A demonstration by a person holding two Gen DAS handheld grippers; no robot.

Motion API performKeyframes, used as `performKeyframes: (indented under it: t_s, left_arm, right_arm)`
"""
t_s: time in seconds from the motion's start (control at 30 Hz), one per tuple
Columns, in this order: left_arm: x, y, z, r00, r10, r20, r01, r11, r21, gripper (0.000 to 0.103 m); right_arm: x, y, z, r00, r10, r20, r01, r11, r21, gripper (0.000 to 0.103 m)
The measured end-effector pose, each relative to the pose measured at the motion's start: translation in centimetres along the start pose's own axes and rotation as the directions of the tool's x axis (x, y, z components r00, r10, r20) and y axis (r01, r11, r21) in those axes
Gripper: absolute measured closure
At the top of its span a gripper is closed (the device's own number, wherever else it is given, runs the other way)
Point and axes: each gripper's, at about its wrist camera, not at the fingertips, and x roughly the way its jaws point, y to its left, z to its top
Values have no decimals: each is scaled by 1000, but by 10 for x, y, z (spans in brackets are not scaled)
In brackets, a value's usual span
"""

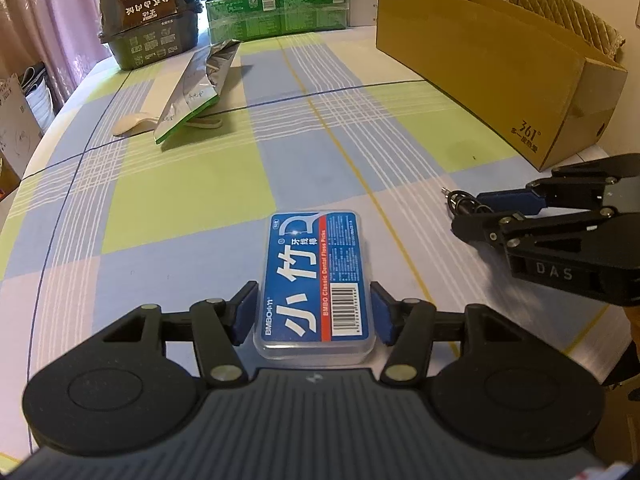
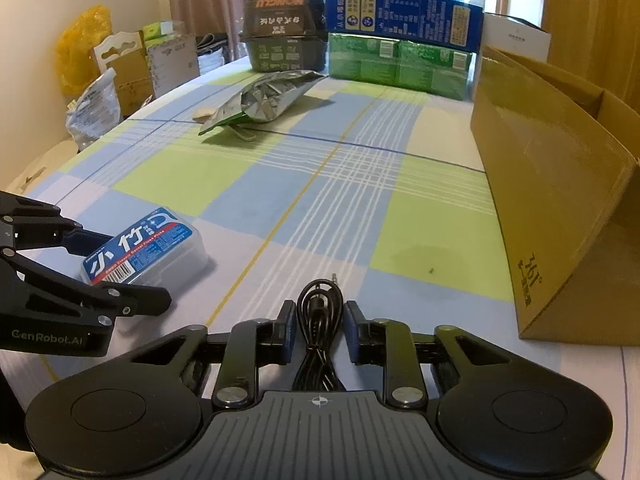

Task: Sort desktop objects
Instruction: 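Lift the floss box with the left tool while the right lifts the black cable toward the cardboard box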

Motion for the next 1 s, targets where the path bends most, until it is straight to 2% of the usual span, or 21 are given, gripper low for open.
performKeyframes:
  t_s: [0.47,1.0]
  left_arm:
    - [-11,-8,2,1000,-6,12,7,1000,-30,52]
    - [-52,-29,16,999,-2,41,6,996,-93,52]
  right_arm:
    - [-21,-2,-1,1000,-9,11,8,998,60,84]
    - [-72,-11,14,995,-21,96,9,992,125,84]
